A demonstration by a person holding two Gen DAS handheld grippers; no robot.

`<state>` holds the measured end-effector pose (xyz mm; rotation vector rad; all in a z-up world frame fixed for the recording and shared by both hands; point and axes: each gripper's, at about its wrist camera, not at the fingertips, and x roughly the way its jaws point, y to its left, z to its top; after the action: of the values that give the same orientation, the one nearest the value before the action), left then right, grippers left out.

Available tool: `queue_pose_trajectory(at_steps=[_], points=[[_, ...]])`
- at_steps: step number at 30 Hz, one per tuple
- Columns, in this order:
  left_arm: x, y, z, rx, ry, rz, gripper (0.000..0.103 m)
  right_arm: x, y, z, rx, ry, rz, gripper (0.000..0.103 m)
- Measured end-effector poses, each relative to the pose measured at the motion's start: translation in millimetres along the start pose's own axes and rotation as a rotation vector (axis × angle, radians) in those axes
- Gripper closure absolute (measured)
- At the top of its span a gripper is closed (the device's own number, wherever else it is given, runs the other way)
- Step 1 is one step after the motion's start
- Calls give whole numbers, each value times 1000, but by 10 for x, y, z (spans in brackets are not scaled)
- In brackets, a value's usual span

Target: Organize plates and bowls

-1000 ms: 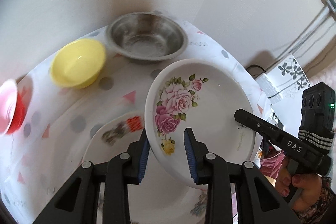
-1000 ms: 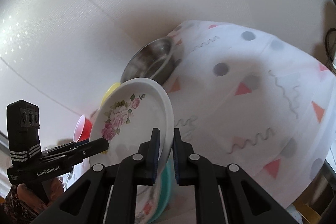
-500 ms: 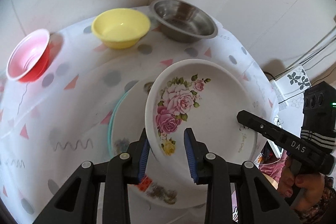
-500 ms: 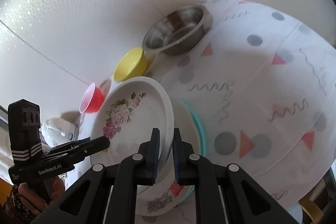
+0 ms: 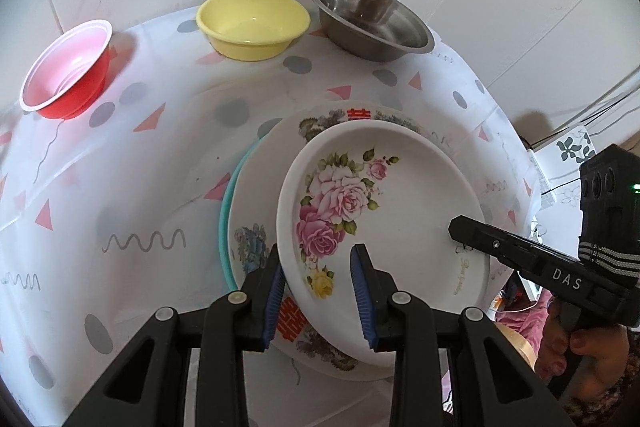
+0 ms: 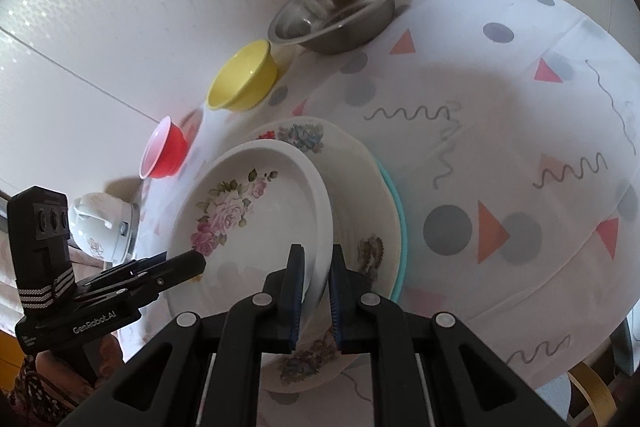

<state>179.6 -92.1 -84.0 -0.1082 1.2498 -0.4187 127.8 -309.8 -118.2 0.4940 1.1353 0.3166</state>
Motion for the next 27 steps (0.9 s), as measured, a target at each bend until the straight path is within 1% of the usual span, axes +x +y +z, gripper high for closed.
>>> queue_pose_trajectory(at_steps=[8,21,22,24,27], points=[[66,-4,-41,-4,15,16,71,38,36,23,-2,25,-34,91],[86,-31,-72,-25,17,9,69,54,47,79,14,37,-74,91],[84,-26,-73,-29,19,6,66,58,51,85,13,38,-77,91],[79,-22,-74,-38,25,-2,65,65,57,91,14,36,-83,91],[50,-5,-93,-66,38,-27,59,91,74,99,7,40,-90,91]])
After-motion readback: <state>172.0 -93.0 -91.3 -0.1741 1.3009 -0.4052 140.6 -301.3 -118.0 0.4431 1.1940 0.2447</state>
